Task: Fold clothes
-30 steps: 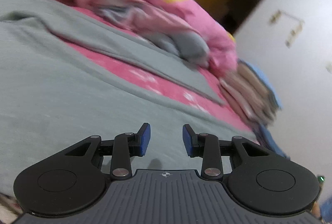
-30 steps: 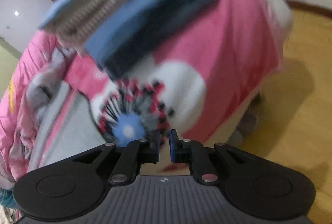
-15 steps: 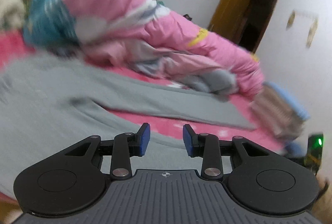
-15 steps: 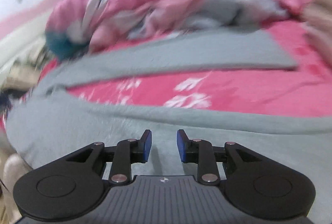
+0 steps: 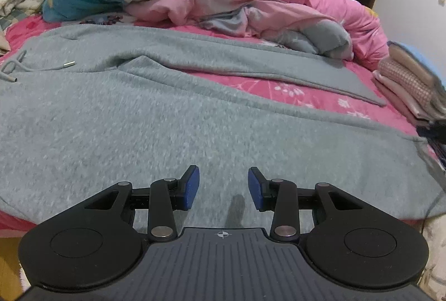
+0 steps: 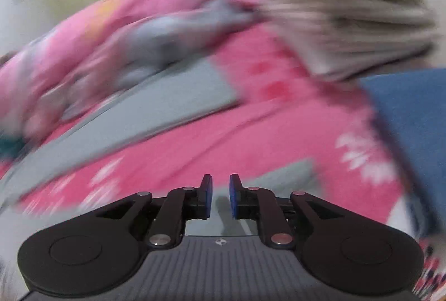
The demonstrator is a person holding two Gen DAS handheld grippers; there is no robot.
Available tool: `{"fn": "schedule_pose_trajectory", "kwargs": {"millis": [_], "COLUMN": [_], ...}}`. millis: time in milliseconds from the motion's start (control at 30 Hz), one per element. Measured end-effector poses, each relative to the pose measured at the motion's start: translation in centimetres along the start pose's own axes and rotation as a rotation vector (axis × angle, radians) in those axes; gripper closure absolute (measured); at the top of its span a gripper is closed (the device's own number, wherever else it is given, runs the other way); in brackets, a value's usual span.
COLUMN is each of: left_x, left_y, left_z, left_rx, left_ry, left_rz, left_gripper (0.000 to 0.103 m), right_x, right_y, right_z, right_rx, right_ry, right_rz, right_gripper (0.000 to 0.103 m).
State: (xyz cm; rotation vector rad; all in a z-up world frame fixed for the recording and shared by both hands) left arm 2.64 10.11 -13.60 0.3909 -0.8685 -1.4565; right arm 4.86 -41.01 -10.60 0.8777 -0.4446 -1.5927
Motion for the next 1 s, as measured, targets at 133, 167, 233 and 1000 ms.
{"fn": "schedule_pose_trajectory", "kwargs": {"millis": [133,167,233,1000], "left_x": [-0.4,-0.4,-0.6,-5.4], "left_y": [-0.4,-0.4,-0.4,13.7], "left_z": [-1.4,-1.5,-1.4,-6.8], "left_rx": [-0.042,-0.045,-0.049,0.153], "left_ry": [0.027,0.025,0.013,-0.030], "left_rz": [-0.001,-0.005,-0.002,0.198], "left_gripper": [0.065,0.064,0.064,0.064], "right_x": [-0.7,1.0,6.0,-8.7], "right_y": [-4.0,-3.9,-2.3,6.8], "right_z": [-0.3,-0.4,0.4,-1.6], "right_rx": [-0.096,-0.088,-0.038,-0.069], "right_ry": [-0.013,-0.085,-0.232,-0.068], "right_rz": [0.197,0.202,0.074,0.595], "right_gripper": [0.083,0.084,0.084,0.066]}}
Point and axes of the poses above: each gripper's, at about its wrist camera, not at the fingertips, and z roughly against the way its jaws point, x to its right, y to its top, the point moved 9 cm from there along -z, roughly the way its jaws point, and after that the axes turned 5 degrees about z, right-handed, at the moved point
